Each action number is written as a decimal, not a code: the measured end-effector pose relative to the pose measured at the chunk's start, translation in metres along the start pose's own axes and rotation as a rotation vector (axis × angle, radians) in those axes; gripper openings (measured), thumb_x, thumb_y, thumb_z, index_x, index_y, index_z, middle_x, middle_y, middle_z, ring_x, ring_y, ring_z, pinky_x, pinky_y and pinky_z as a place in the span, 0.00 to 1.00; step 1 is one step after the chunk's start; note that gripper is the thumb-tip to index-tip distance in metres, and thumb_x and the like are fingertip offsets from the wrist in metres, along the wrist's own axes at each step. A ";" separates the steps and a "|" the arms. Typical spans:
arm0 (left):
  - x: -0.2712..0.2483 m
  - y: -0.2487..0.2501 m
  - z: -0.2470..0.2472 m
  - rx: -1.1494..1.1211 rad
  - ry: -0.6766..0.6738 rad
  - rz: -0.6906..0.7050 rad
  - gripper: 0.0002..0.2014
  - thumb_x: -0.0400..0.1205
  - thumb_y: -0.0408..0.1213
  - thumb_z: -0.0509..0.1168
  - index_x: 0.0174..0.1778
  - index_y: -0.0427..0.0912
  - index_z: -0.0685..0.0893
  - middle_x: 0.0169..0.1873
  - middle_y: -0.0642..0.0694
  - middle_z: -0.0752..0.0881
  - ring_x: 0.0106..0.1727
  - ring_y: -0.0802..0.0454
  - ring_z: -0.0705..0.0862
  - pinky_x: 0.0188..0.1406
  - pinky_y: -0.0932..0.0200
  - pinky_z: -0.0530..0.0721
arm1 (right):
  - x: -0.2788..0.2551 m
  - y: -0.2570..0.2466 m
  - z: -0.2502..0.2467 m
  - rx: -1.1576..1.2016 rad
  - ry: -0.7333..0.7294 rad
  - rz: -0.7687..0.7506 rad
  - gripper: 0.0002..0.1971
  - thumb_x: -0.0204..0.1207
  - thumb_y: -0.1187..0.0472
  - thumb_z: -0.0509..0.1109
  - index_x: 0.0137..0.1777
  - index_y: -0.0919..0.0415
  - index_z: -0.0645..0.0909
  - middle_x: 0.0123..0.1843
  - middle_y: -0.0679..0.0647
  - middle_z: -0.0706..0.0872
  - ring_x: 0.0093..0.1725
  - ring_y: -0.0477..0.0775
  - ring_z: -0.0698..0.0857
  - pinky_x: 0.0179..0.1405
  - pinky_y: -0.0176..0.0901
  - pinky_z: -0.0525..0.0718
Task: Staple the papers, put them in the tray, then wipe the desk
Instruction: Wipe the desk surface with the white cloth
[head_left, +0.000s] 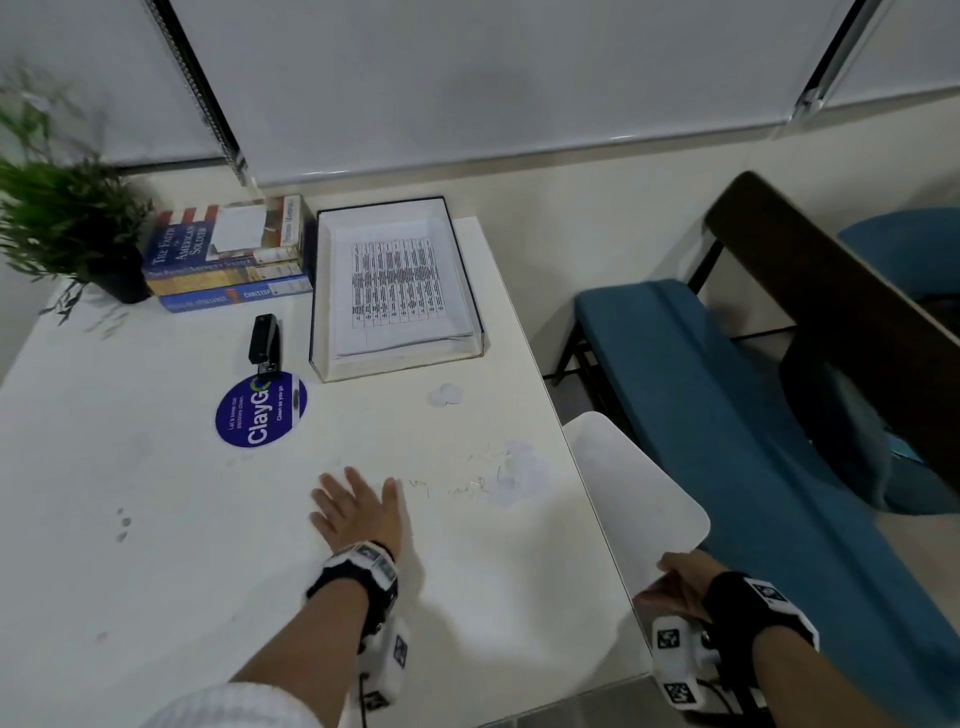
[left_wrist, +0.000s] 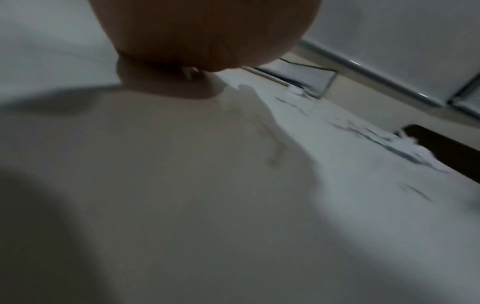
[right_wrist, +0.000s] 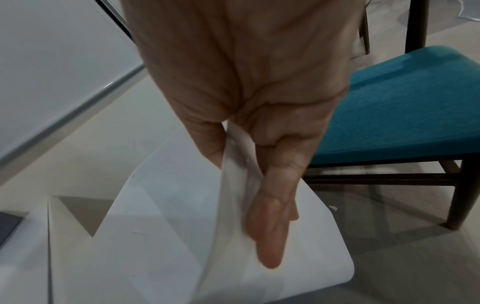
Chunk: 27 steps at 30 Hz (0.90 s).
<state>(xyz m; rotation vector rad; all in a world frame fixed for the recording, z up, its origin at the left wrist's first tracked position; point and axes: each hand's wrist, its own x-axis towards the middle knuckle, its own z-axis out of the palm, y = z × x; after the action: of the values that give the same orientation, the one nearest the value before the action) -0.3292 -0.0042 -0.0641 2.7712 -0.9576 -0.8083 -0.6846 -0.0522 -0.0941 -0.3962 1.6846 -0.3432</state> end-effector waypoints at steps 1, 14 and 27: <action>-0.008 0.007 0.008 0.040 -0.028 0.049 0.34 0.85 0.55 0.41 0.83 0.40 0.41 0.83 0.35 0.39 0.84 0.39 0.39 0.84 0.42 0.40 | 0.001 0.001 0.000 -0.006 0.001 -0.001 0.09 0.79 0.77 0.50 0.39 0.72 0.68 0.31 0.71 0.79 0.10 0.65 0.81 0.09 0.52 0.83; -0.088 0.058 0.064 0.204 -0.011 0.580 0.48 0.77 0.64 0.20 0.77 0.32 0.64 0.76 0.33 0.66 0.74 0.36 0.74 0.77 0.53 0.31 | -0.002 0.011 -0.005 -0.020 0.000 0.002 0.09 0.79 0.77 0.51 0.38 0.72 0.67 0.13 0.70 0.80 0.09 0.65 0.81 0.06 0.48 0.81; -0.061 0.109 0.090 -0.004 -0.079 0.440 0.46 0.80 0.60 0.23 0.74 0.28 0.67 0.68 0.25 0.79 0.69 0.30 0.79 0.80 0.53 0.26 | -0.004 0.022 -0.007 0.004 0.019 -0.036 0.11 0.78 0.79 0.50 0.58 0.71 0.65 0.29 0.73 0.80 0.09 0.63 0.81 0.07 0.49 0.81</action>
<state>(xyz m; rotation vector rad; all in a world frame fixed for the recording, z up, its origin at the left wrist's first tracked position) -0.4755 -0.0474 -0.0852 2.3945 -1.5013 -0.8416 -0.6924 -0.0307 -0.0992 -0.4218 1.6967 -0.3786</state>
